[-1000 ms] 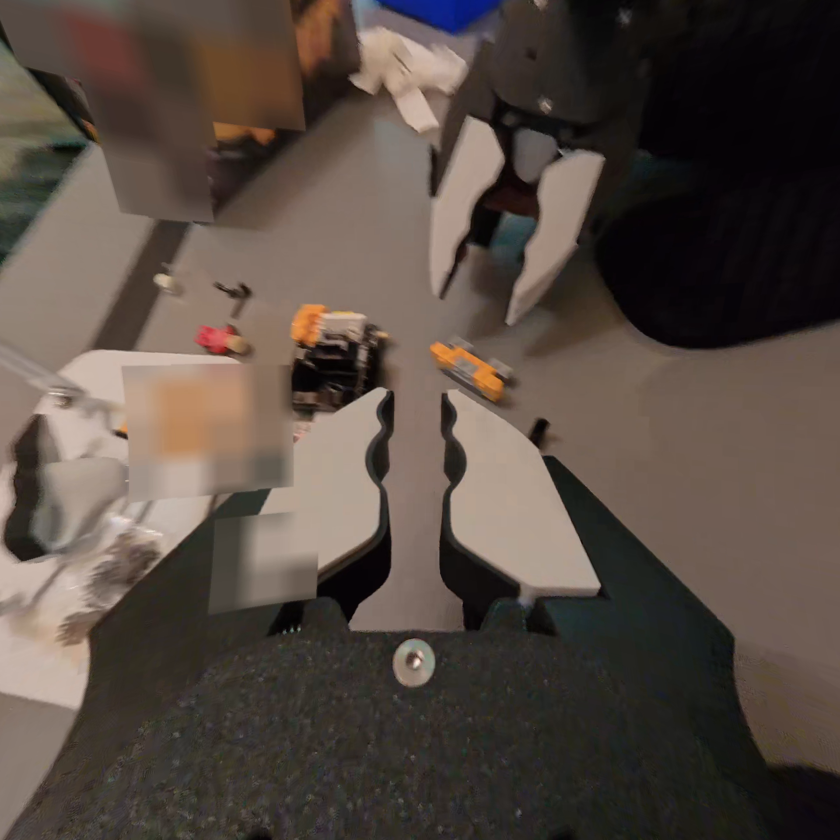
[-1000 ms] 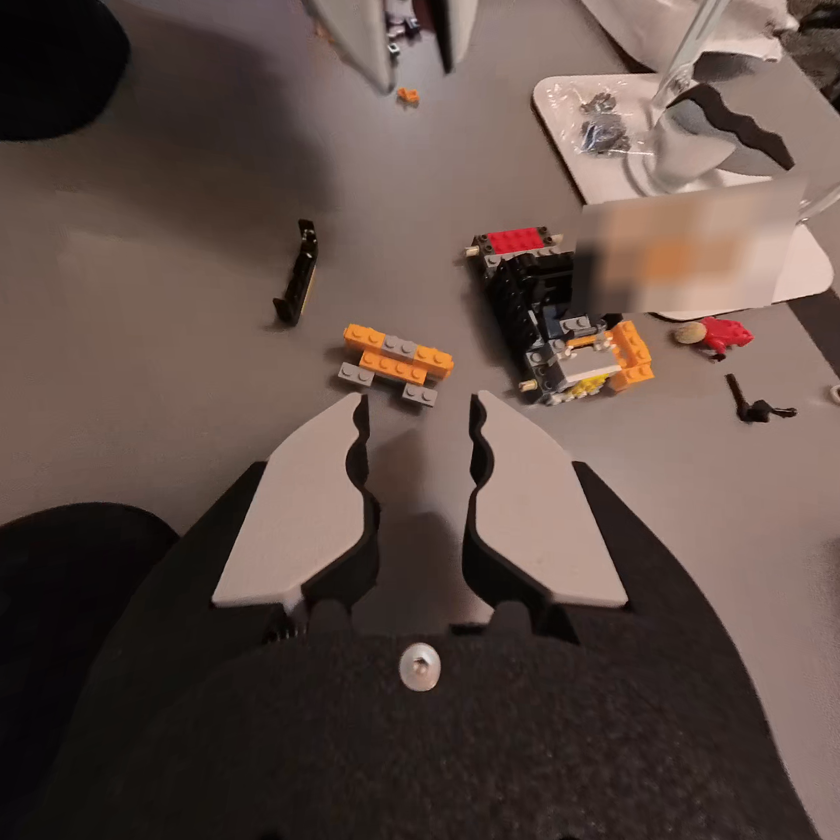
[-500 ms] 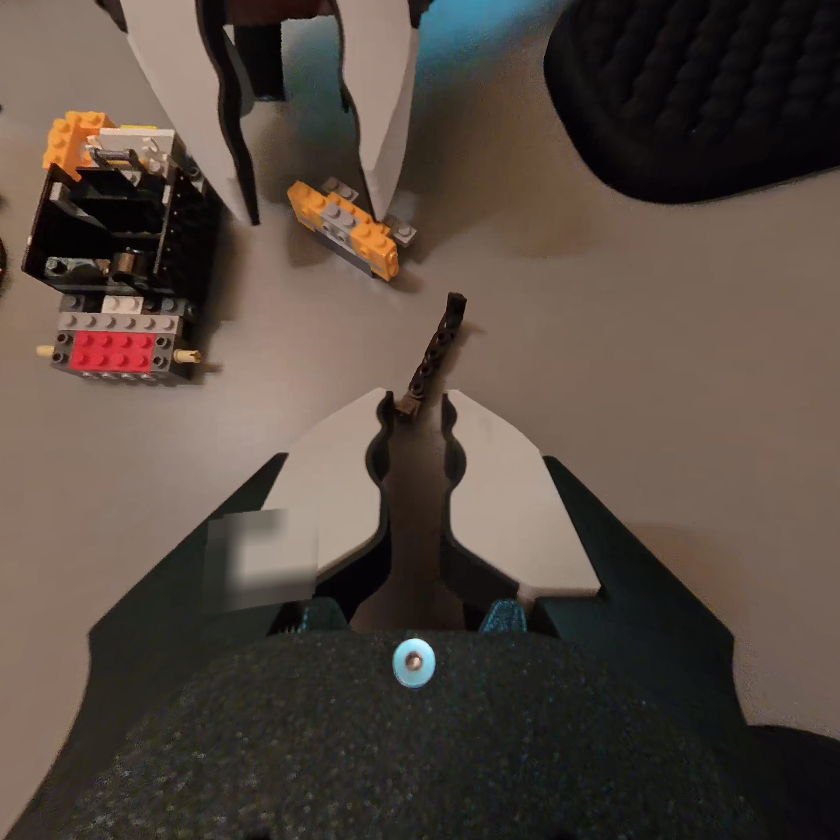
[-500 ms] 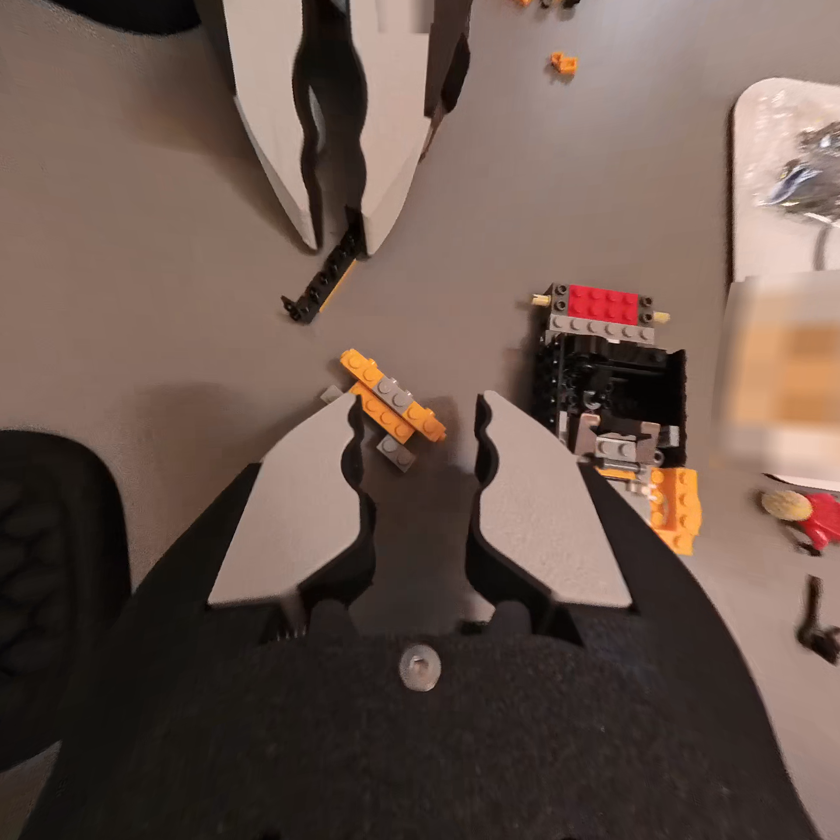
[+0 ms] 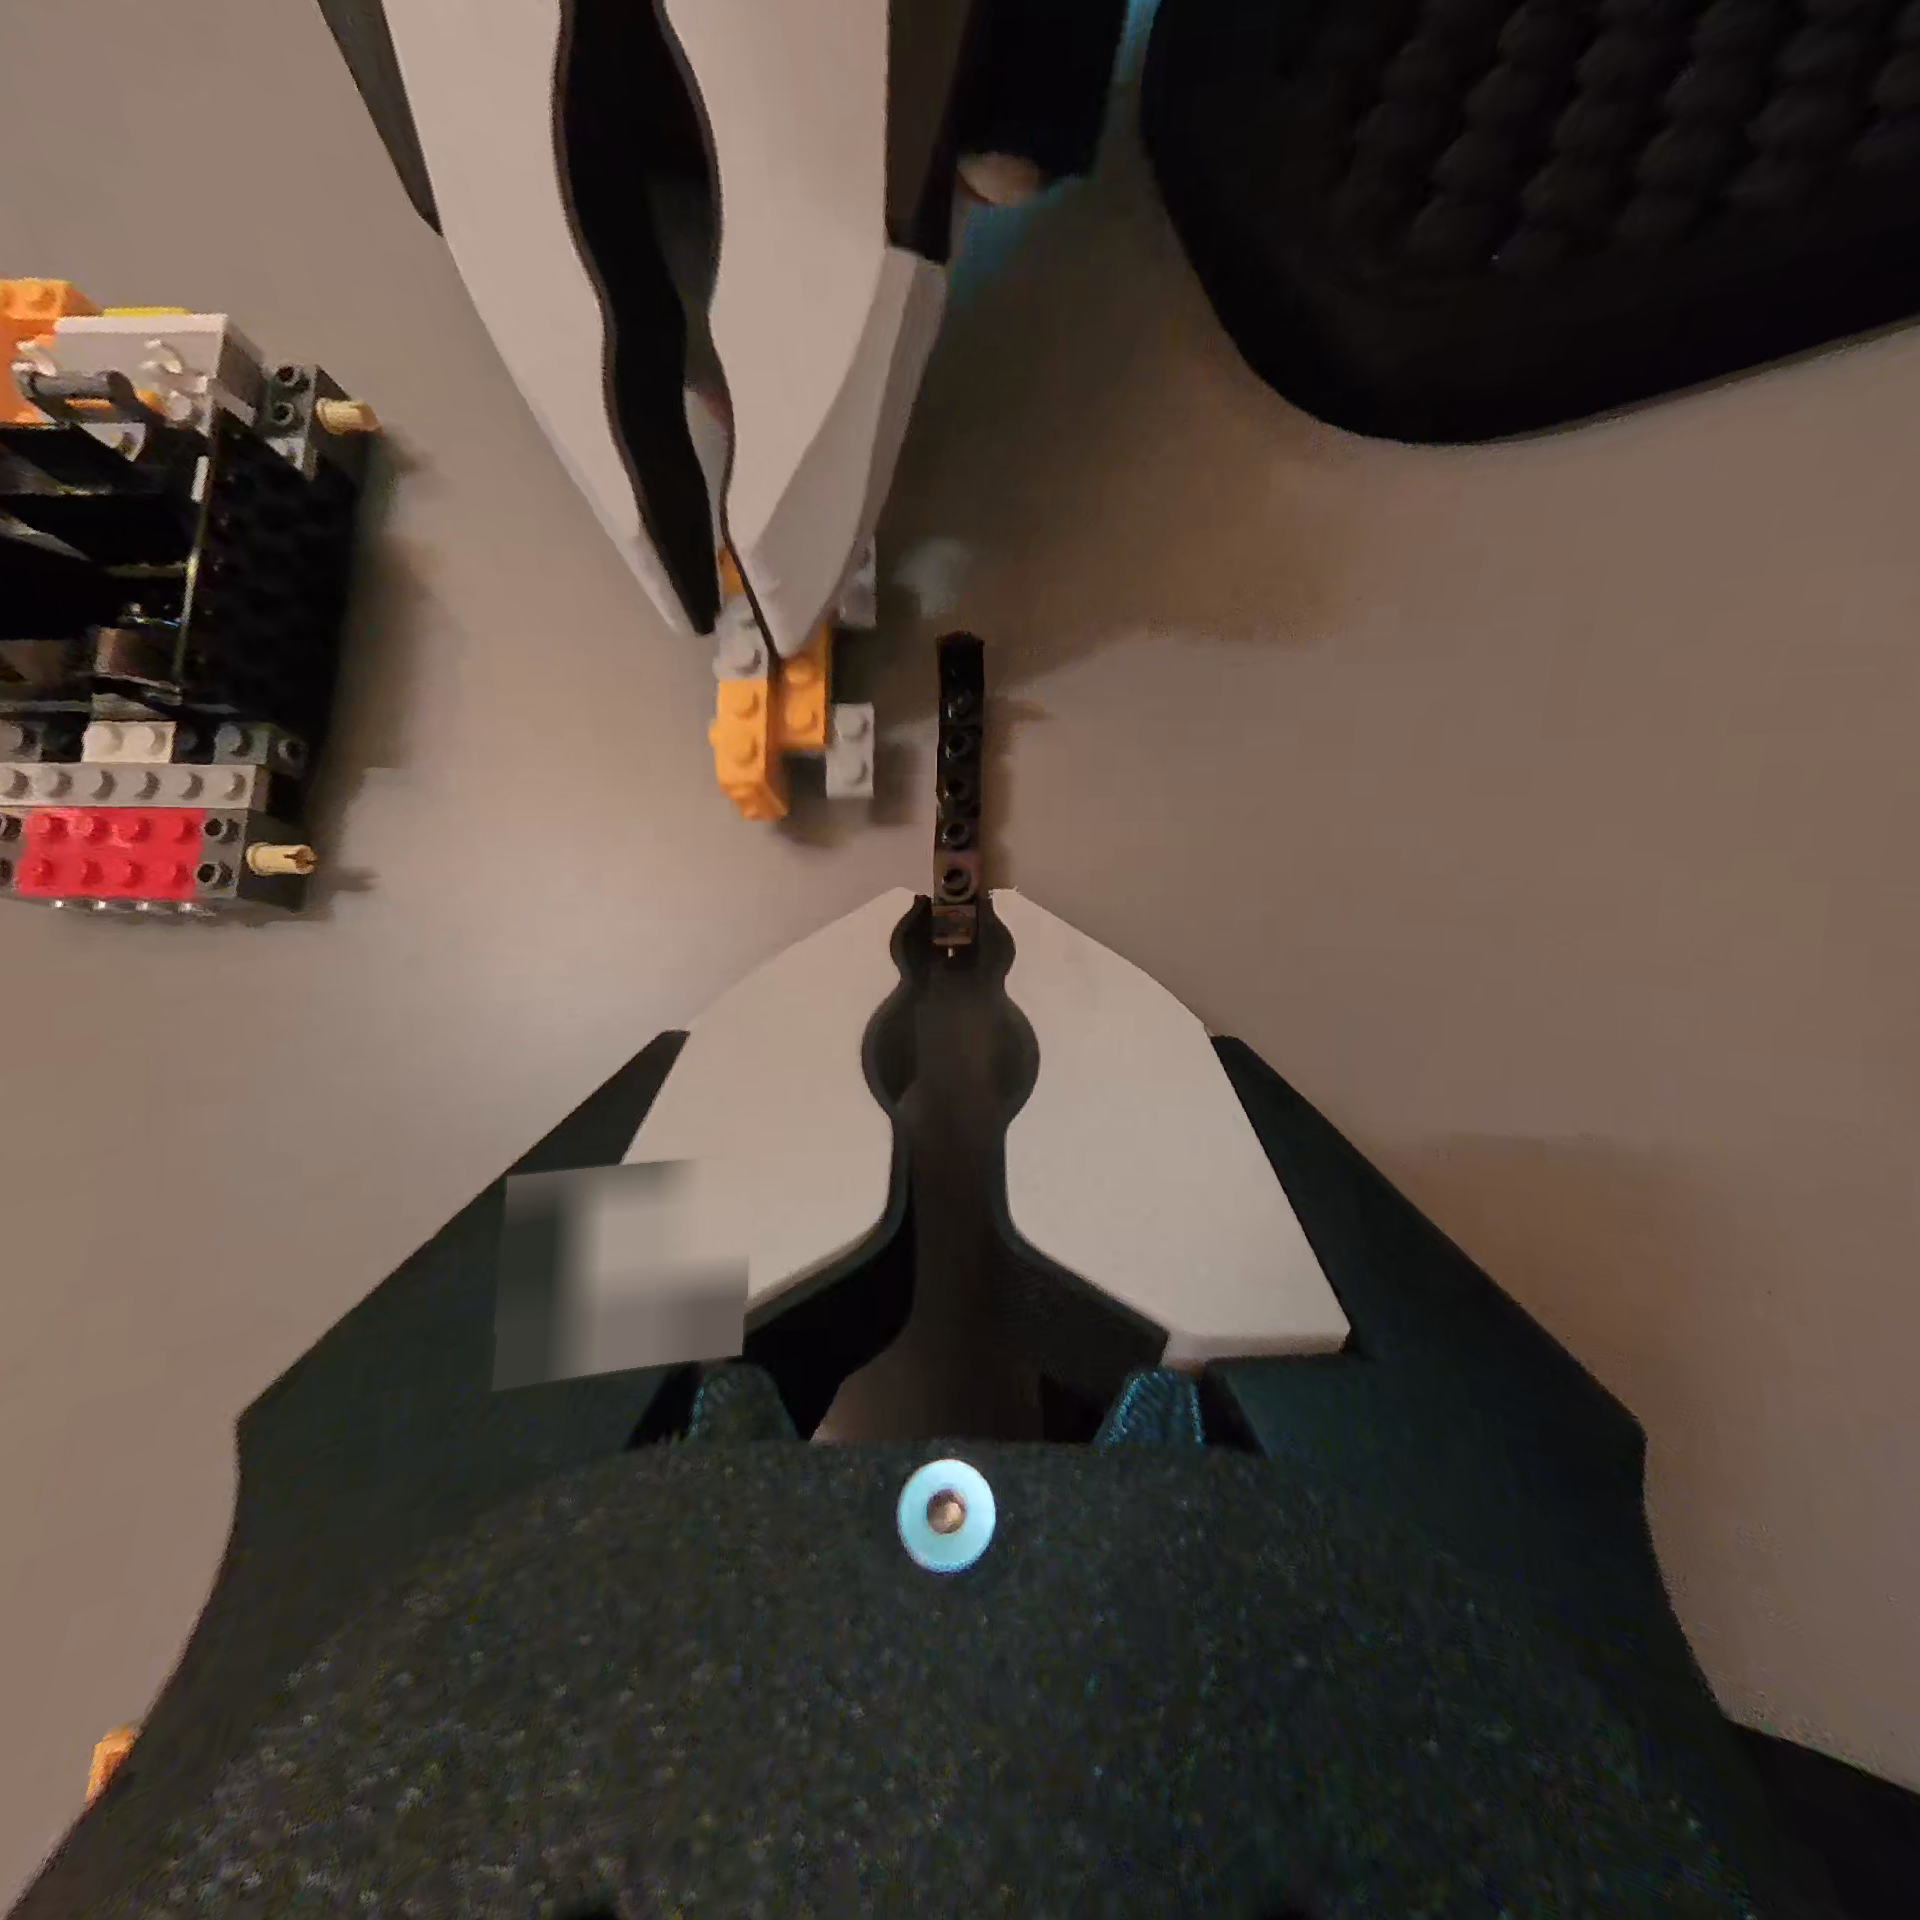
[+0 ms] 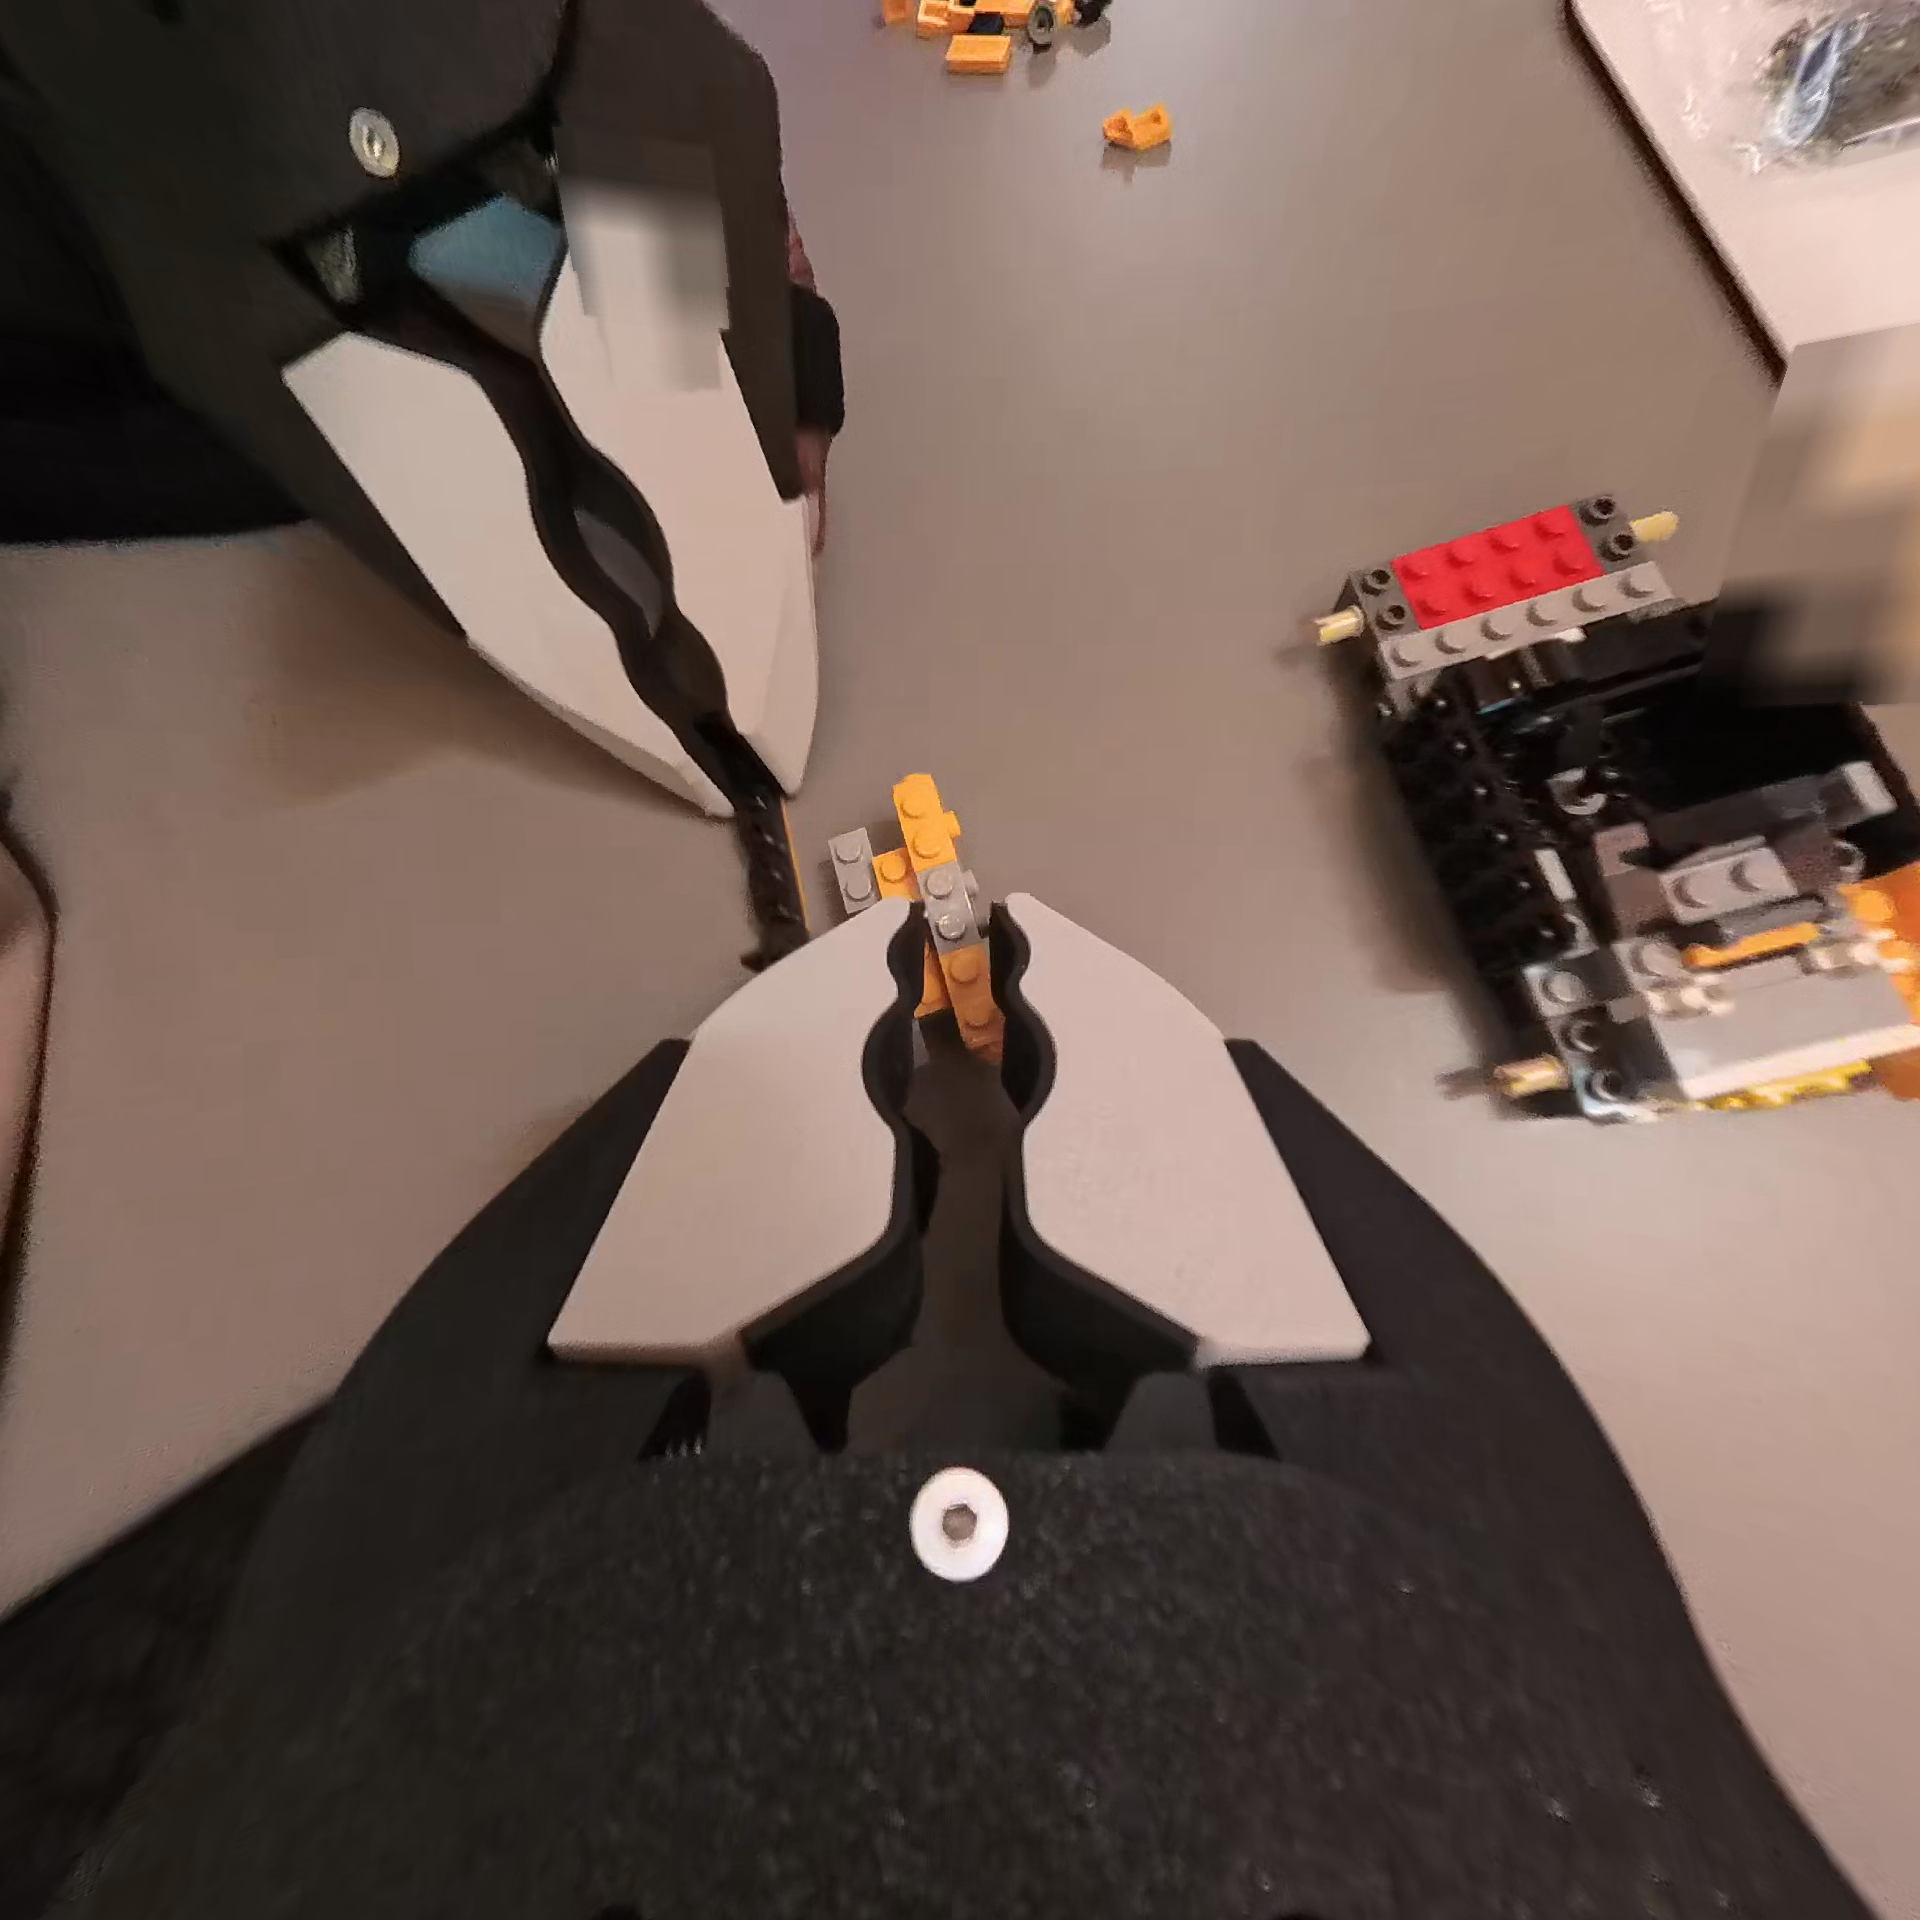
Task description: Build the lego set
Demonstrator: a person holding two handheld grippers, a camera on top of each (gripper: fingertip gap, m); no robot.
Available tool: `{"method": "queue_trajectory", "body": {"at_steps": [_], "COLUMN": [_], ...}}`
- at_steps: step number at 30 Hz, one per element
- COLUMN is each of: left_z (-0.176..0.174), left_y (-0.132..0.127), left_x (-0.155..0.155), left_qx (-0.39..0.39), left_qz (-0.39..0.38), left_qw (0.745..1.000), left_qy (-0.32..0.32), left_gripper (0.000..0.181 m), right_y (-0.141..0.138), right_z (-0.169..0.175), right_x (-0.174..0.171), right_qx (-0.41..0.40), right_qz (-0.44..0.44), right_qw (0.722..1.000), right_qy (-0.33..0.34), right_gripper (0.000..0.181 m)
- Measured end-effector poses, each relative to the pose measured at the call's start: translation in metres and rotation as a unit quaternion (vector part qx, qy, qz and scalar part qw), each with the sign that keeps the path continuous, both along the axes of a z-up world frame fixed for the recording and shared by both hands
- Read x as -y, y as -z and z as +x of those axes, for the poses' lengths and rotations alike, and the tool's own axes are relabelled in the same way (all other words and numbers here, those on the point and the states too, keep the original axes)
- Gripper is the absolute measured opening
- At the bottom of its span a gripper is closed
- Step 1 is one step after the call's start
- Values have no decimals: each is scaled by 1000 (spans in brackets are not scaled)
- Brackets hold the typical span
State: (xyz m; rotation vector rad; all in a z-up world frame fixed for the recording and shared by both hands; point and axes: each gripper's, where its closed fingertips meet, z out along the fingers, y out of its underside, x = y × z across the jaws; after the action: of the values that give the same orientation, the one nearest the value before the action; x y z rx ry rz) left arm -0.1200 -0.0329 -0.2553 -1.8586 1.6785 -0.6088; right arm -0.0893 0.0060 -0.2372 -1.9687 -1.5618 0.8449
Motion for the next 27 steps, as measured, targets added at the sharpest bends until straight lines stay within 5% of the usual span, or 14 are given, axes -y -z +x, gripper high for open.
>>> {"method": "queue_trajectory", "body": {"at_steps": [9,15,22,27], "left_z": [1,-9,-13,5], "left_y": [0,-7,-24,-21], "left_x": [4,2,-24,-36], "left_qx": [-3,5,94,112], "left_qz": [-4,-3,-19,-48], "left_qw": [1000,1000,993,990], "left_qy": [-4,-7,-70,-72], "left_gripper": [14,18,27,28], "right_y": [-4,-31,2,-1], "right_z": [-19,3,17,17], "right_x": [5,17,48,45], "right_qx": [-7,-62,-9,-21], "right_qz": [-3,51,87,82], "right_qw": [1000,997,995,995], "right_qy": [2,1,-52,-45], "right_gripper": [21,30,29,27]}}
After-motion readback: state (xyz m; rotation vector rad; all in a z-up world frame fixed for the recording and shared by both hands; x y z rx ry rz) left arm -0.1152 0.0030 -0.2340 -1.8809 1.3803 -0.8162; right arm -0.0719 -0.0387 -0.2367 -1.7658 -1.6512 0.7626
